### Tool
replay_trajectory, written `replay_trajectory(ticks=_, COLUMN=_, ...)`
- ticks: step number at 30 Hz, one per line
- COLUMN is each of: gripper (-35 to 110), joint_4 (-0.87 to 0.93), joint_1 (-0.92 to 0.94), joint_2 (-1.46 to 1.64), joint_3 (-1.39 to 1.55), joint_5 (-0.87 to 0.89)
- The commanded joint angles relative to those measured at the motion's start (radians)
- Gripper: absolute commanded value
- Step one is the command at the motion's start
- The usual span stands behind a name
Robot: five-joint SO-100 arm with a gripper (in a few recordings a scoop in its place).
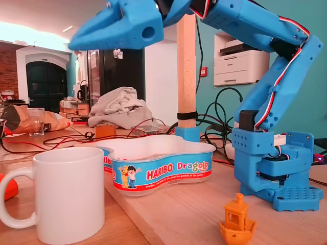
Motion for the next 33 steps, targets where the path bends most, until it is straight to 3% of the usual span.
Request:
replay_trajectory(ticks=1, gripper=-2, joint_4=0.12, joint_1=0.049, joint_2=0.032, joint_3=-0.038, joint_5=0.187)
replay_trajectory(ticks=9, gripper=-2, joint_4=0.336, joint_1=0.235, joint_2=0.032, joint_3=-0.037, joint_5=0.38)
replay_trajectory(ticks=26, gripper=-2, joint_4=0.873, joint_1=0.732, joint_2=0.023, joint_3=-0.014, joint_5=0.331)
replay_trajectory(ticks=33, gripper=-2, joint_4=0.894, joint_1=0.825, joint_2=0.028, joint_3=0.255, joint_5=0.601)
